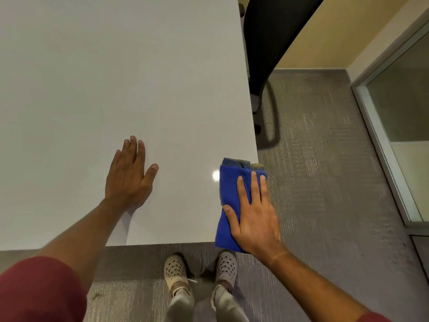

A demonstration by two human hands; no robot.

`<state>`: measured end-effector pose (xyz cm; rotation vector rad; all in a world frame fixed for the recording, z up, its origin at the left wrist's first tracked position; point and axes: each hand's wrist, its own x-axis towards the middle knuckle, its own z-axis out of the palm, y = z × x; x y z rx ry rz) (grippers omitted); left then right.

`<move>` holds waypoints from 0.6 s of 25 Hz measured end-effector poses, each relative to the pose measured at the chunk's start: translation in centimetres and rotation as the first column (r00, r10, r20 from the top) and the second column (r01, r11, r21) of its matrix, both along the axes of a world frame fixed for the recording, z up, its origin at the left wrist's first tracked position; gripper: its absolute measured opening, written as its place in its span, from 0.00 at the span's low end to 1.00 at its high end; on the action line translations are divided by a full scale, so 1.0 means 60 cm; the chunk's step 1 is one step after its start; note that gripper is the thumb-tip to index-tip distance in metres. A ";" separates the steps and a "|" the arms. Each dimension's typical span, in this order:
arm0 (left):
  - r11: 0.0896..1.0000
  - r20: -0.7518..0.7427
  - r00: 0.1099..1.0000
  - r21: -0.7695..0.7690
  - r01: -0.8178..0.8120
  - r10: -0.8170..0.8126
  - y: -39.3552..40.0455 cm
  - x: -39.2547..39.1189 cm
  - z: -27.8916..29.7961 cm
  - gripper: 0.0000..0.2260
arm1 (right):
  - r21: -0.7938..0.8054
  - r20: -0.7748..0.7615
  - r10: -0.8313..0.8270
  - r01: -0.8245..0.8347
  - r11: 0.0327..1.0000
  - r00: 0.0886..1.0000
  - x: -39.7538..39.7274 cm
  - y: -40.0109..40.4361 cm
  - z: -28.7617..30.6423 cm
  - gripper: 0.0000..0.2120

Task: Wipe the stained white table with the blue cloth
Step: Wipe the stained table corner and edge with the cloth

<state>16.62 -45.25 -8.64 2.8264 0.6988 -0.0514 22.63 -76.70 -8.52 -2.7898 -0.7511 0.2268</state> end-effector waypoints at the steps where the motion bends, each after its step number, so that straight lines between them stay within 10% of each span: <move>1: 1.000 -0.006 1.000 0.003 0.004 -0.004 0.000 -0.001 0.001 0.33 | 0.000 -0.012 0.006 -0.006 1.000 1.000 -0.002 -0.003 0.000 0.36; 15: 1.000 0.040 0.999 0.002 0.013 -0.013 0.010 -0.002 -0.007 0.33 | -0.007 0.019 -0.023 0.024 1.000 1.000 0.111 0.066 0.006 0.36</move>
